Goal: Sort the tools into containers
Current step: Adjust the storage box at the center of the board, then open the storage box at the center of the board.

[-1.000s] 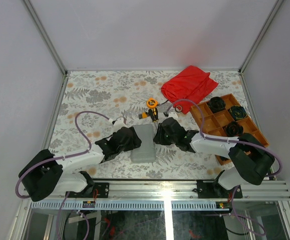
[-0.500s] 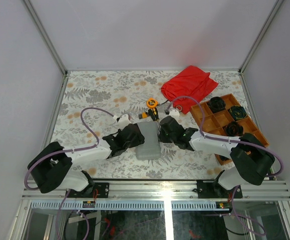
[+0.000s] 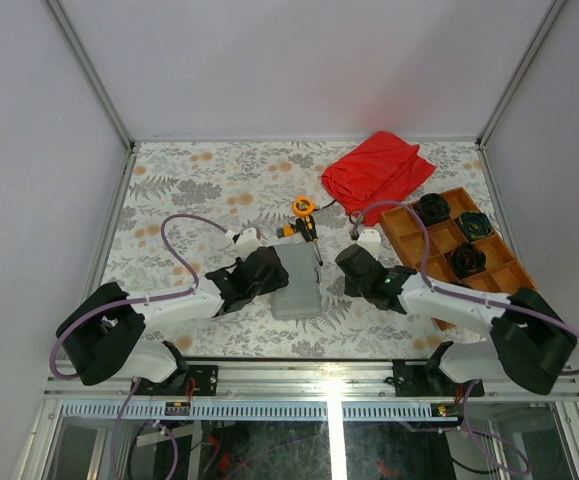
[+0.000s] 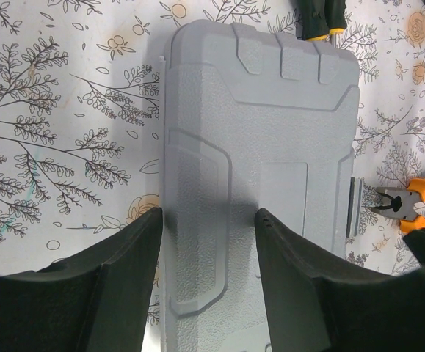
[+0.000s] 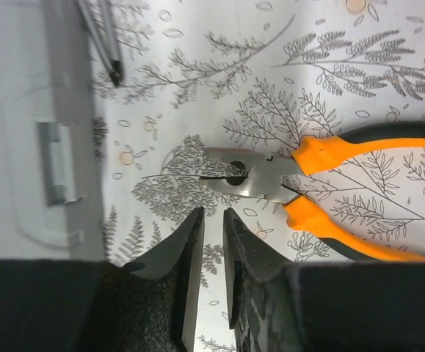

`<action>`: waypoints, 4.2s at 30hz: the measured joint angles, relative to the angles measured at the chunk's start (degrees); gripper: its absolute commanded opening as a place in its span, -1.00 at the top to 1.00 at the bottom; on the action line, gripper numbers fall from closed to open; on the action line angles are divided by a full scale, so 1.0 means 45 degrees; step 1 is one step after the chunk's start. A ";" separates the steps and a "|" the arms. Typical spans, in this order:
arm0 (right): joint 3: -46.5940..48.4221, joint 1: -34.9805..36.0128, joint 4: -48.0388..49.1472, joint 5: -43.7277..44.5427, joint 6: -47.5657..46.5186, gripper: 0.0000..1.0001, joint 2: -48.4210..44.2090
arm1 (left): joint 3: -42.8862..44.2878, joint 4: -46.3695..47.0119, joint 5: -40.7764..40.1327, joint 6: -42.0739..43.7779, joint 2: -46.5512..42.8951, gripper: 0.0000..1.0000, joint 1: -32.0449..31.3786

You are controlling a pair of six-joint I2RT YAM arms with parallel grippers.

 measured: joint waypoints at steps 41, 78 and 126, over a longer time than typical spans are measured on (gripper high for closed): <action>-0.0690 -0.1608 0.5401 -0.5022 0.0350 0.31 0.1127 | 0.0000 0.0073 0.0005 0.0112 0.0053 -0.07 -0.0083; -0.1724 -0.1671 0.5727 -0.4677 0.0835 0.04 -0.0340 | 0.0189 0.0136 -0.0024 0.0510 0.0204 -0.07 -0.0248; -0.1671 -0.1933 0.7135 -0.6169 0.1025 0.99 0.1413 | -0.0175 -0.1282 0.0262 0.0539 -0.1069 -0.44 -0.0408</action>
